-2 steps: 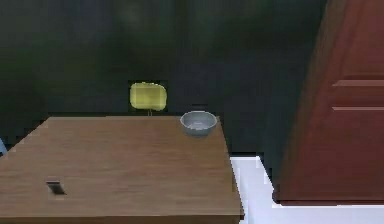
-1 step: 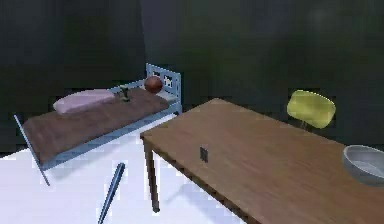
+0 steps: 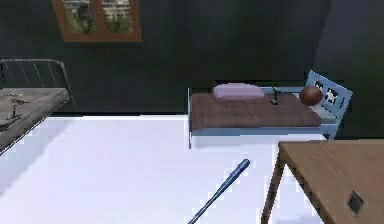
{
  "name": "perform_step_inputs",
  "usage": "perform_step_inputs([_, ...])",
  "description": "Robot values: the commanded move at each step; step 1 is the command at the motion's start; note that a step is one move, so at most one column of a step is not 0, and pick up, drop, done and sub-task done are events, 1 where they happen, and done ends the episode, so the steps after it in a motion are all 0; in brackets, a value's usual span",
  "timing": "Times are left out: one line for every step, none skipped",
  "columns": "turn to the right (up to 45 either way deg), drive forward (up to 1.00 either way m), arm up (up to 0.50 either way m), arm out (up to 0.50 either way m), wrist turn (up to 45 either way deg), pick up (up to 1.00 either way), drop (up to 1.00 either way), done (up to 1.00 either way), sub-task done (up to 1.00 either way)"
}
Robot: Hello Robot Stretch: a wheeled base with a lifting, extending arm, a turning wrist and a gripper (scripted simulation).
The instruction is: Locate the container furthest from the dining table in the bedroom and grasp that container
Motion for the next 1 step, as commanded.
perform_step_inputs([-45.0,0.00,0.00,0.00,0.0,0.00,0.00,0.00,0.00])
